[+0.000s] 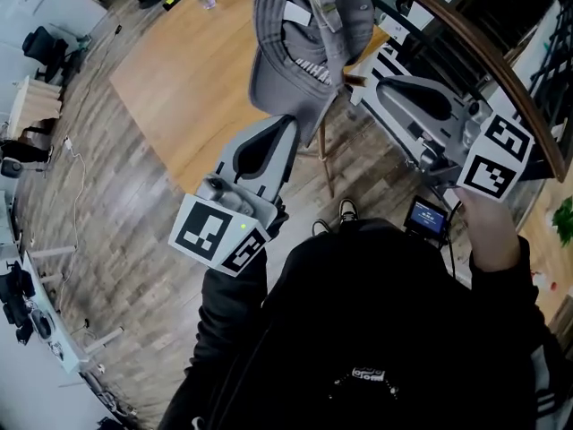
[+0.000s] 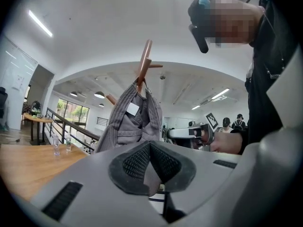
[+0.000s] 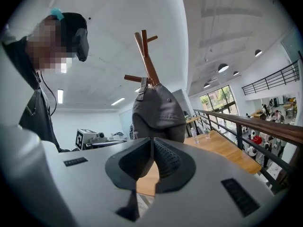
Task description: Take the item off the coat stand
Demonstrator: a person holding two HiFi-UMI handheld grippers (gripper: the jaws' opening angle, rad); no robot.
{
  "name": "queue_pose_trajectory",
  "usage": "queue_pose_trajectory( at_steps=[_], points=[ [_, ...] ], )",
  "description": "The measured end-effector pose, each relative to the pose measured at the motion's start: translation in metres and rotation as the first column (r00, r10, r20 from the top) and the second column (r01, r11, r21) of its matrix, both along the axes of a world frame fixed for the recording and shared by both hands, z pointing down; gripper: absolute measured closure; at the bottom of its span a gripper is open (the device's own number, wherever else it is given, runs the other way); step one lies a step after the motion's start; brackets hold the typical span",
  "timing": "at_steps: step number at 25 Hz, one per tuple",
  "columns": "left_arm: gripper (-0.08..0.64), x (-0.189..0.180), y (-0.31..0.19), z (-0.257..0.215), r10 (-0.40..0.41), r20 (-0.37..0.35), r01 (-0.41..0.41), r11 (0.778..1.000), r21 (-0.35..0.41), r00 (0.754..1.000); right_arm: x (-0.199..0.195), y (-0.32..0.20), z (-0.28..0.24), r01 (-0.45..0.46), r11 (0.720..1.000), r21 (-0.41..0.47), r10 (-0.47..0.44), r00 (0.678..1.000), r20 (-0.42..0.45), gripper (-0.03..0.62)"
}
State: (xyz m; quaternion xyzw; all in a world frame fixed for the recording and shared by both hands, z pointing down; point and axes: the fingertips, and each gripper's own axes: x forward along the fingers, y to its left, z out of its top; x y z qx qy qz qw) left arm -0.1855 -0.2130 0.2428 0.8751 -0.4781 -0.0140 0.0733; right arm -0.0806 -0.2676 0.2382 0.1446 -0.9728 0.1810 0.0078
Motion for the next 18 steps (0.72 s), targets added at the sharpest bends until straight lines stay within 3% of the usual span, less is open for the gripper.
queue_pose_trajectory(
  at_steps=[5, 18],
  points=[
    [0.510, -0.025, -0.012, -0.005, -0.015, 0.048, 0.015, 1.000, 0.007, 0.999, -0.010, -0.009, -0.010, 0.002, 1.000, -0.006, -0.001, 1.000, 0.028, 0.560],
    [0.358, -0.030, -0.046, -0.003, -0.013, 0.059, 0.014, 1.000, -0.009, 0.998, -0.026, -0.007, -0.027, 0.017, 0.999, 0.037, -0.017, 1.000, 0.001, 0.366]
  ],
)
